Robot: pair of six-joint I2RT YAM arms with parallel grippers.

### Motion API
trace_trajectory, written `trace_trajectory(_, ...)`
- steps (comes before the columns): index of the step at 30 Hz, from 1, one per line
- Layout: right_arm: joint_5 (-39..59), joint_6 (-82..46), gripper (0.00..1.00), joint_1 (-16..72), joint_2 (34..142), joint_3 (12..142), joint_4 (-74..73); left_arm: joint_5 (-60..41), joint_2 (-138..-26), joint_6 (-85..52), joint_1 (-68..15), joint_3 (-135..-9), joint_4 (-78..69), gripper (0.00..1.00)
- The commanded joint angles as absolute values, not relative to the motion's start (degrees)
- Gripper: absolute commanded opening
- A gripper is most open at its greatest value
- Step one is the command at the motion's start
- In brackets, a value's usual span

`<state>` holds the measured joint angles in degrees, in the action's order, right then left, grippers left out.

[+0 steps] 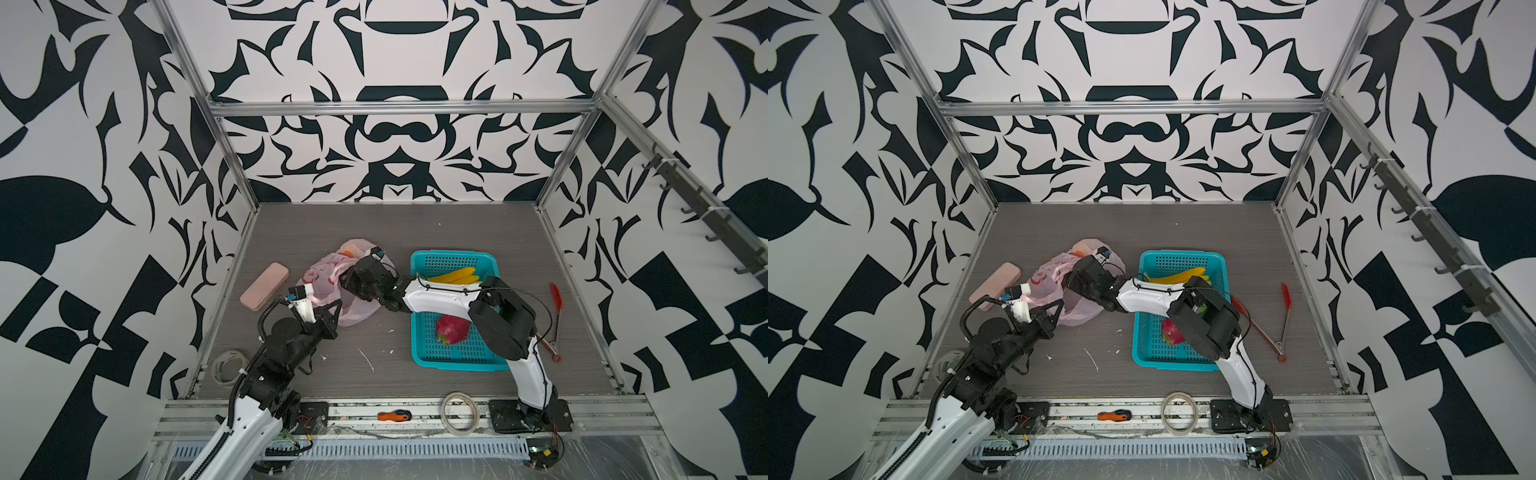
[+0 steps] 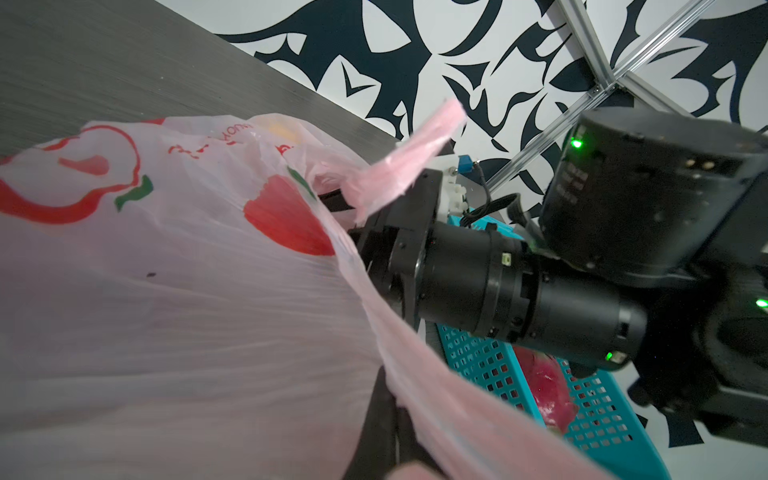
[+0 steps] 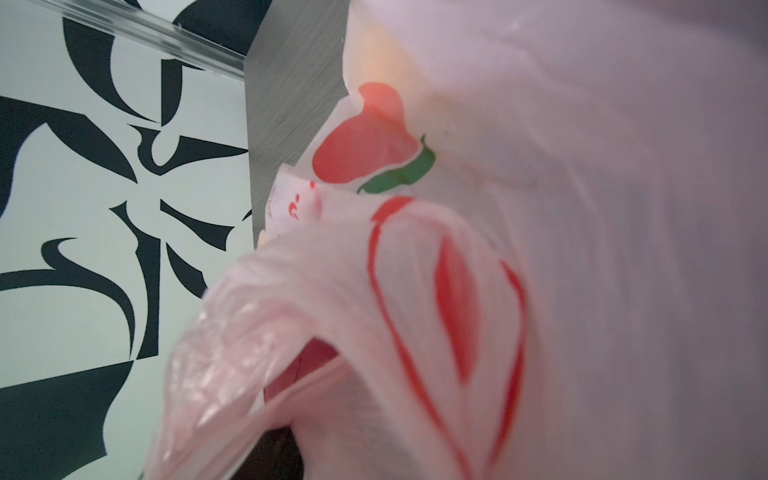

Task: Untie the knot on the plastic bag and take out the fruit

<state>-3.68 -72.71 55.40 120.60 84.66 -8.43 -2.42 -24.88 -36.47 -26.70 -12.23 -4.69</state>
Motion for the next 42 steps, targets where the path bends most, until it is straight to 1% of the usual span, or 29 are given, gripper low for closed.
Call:
trace_trajectory(1,-3.6,-71.5,0.5,55.9,119.8,85.2,-8.5,-6.6,-30.3,-33.3,-26.9,-17.7,-14.1,0.0)
trace_trajectory(5,-3.9,-71.5,0.52,55.9,118.6,83.7,-8.3,-9.7,-37.1,-30.8,-26.9,-22.0,-18.6,0.0)
trace_trajectory(11,-6.4,-71.8,0.55,56.1,115.9,80.3,-8.3,-13.7,-43.6,-30.7,-26.9,-25.3,-24.8,0.0)
trace_trajectory(15,-8.3,-72.0,0.57,56.1,113.8,78.1,-8.2,-16.1,-45.6,-32.7,-26.9,-26.2,-27.9,0.0)
trace_trajectory(18,-8.7,-71.3,0.59,56.1,112.5,77.7,-6.7,-16.9,-45.0,-34.0,-26.9,-26.1,-27.5,0.0)
trace_trajectory(21,-8.9,-70.3,0.62,56.3,111.5,78.3,-4.2,-16.5,-41.4,-35.7,-26.9,-24.2,-24.6,0.0)
trace_trajectory(24,-8.8,-69.9,0.66,56.7,111.1,78.7,-3.4,-15.1,-35.1,-36.5,-26.9,-22.0,-17.8,0.0)
trace_trajectory(29,-9.5,-69.6,0.69,57.5,111.2,79.9,-2.3,-13.0,-22.8,-36.9,-26.9,-19.3,-6.2,0.0)
trace_trajectory(32,-10.1,-70.0,0.7,58.1,111.4,80.7,-0.5,-10.7,-17.9,-36.7,-26.9,-17.9,-0.1,0.0)
trace_trajectory(36,-10.5,-70.0,0.72,58.9,111.9,82.5,2.7,-8.4,-14.2,-36.9,-26.9,-15.4,3.0,0.0)
trace_trajectory(39,-10.5,-70.0,0.75,59.3,112.9,83.5,3.7,-7.3,-13.1,-37.0,-26.9,-13.9,3.2,0.0)
trace_trajectory(42,-10.5,-70.5,0.77,59.7,113.8,84.2,4.0,-7.3,-12.5,-37.1,-26.9,-13.0,3.2,0.0)
